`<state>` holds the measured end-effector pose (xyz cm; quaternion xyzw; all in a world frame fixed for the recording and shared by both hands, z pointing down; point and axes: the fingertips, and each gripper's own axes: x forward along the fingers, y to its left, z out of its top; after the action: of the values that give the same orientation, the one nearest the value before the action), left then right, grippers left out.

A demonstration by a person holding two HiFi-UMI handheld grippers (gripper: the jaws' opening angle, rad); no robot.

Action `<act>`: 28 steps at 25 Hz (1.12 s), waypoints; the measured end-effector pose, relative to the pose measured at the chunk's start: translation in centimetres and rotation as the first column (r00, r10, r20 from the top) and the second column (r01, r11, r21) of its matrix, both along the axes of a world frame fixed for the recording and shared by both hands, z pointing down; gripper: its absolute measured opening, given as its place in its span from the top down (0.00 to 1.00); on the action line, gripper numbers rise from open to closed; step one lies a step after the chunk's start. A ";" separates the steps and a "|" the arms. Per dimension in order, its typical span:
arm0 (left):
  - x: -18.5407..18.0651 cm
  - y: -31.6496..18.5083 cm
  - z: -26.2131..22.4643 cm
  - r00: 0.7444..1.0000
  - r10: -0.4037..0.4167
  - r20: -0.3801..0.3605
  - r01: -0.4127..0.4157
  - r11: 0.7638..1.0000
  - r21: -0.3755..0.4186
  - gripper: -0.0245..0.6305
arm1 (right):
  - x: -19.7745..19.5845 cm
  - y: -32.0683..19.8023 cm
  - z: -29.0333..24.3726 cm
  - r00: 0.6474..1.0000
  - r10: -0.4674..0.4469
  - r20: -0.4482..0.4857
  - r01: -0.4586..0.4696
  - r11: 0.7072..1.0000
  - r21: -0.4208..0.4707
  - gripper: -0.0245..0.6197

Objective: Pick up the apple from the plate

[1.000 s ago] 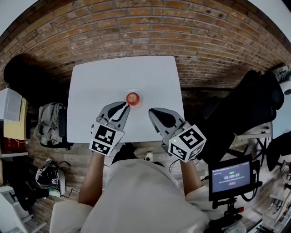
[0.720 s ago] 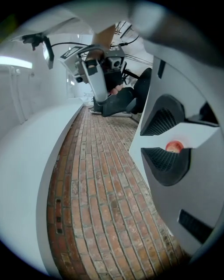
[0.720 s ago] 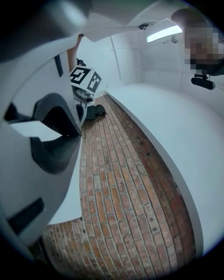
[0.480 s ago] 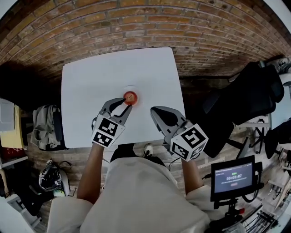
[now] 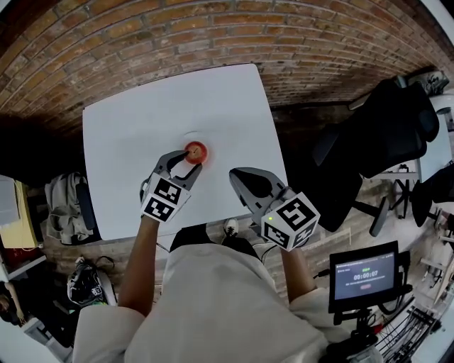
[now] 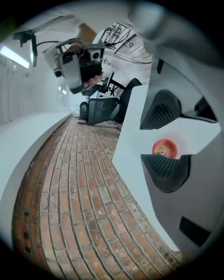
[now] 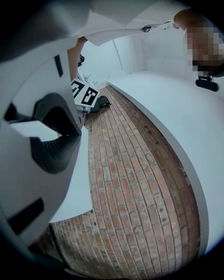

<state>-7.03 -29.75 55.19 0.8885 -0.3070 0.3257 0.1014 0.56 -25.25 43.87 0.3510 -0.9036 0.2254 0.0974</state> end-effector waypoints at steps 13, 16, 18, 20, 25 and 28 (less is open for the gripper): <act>-0.7 -1.5 4.4 0.999 -0.007 0.045 0.011 0.996 -0.085 0.55 | -0.1 -0.4 1.5 1.000 0.021 -0.019 -0.022 0.998 -0.050 0.96; -0.7 -1.9 4.9 0.999 0.000 0.049 0.005 0.995 -0.100 0.53 | 0.0 -0.5 1.7 0.999 0.031 -0.021 -0.032 0.998 -0.059 0.96; -0.6 -2.1 5.3 0.999 0.008 0.053 -0.002 0.994 -0.112 0.51 | 0.1 -0.7 1.9 0.999 0.039 -0.023 -0.041 0.997 -0.066 0.96; -0.4 -2.3 6.0 0.998 0.022 0.057 -0.014 0.992 -0.127 0.49 | 0.3 -0.8 2.3 0.999 0.048 -0.024 -0.050 0.996 -0.074 0.96; 0.0 -2.5 7.8 0.996 0.050 0.076 -0.037 0.986 -0.166 0.46 | 0.7 -1.0 3.1 0.997 0.067 -0.027 -0.069 0.993 -0.093 0.96; -0.3 -2.5 9.0 0.994 0.065 0.093 -0.047 0.982 -0.184 0.45 | 0.7 -1.0 3.3 0.997 0.075 -0.032 -0.078 0.992 -0.100 0.96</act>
<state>-7.31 -32.20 64.20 0.8667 -0.2557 0.3983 0.1576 1.29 -26.24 47.16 0.3831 -0.8755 0.2694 0.1188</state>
